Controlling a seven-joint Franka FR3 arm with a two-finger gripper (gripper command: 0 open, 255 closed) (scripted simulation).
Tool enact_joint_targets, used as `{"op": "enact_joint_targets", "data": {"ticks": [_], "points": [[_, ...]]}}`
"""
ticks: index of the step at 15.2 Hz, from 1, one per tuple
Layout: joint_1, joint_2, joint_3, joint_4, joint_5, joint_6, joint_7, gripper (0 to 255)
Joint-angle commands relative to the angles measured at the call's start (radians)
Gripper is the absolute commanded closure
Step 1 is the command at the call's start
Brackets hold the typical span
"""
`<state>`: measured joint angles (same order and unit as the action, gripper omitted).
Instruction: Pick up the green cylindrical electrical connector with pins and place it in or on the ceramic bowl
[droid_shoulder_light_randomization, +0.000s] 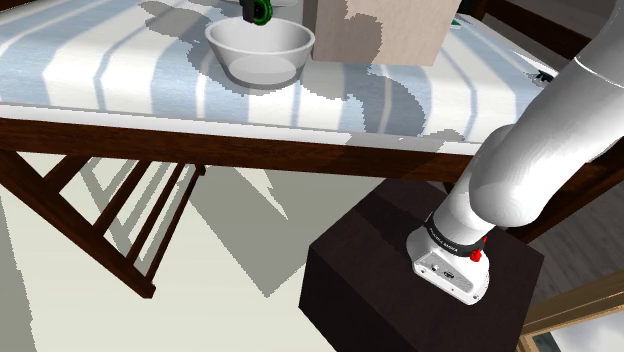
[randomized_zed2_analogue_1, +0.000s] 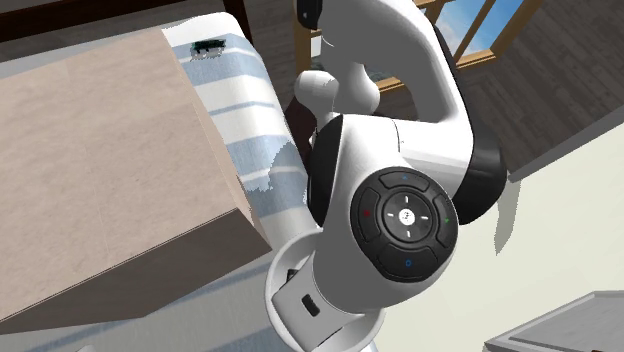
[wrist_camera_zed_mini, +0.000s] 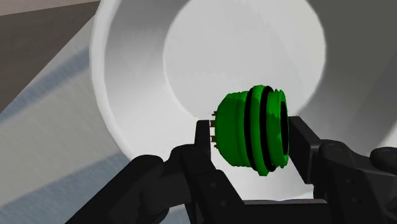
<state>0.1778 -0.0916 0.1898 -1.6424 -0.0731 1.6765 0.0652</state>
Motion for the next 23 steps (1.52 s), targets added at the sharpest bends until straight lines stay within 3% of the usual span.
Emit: {"op": "enact_joint_targets", "data": {"ticks": [1,9,10,15,19,23], "points": [[-0.001,-0.008,-0.002,-0.035,0.002,0.028,-0.001,255],[-0.001,-0.008,-0.002,-0.035,0.002,0.028,-0.001,255],[-0.001,-0.008,-0.002,-0.035,0.002,0.028,-0.001,0],[-0.001,-0.008,-0.002,-0.035,0.001,0.028,-0.001,0],[0.003,0.017,0.005,0.124,-0.003,-0.107,0.001,0],[0.003,0.017,0.005,0.124,-0.003,-0.107,0.001,0]]}}
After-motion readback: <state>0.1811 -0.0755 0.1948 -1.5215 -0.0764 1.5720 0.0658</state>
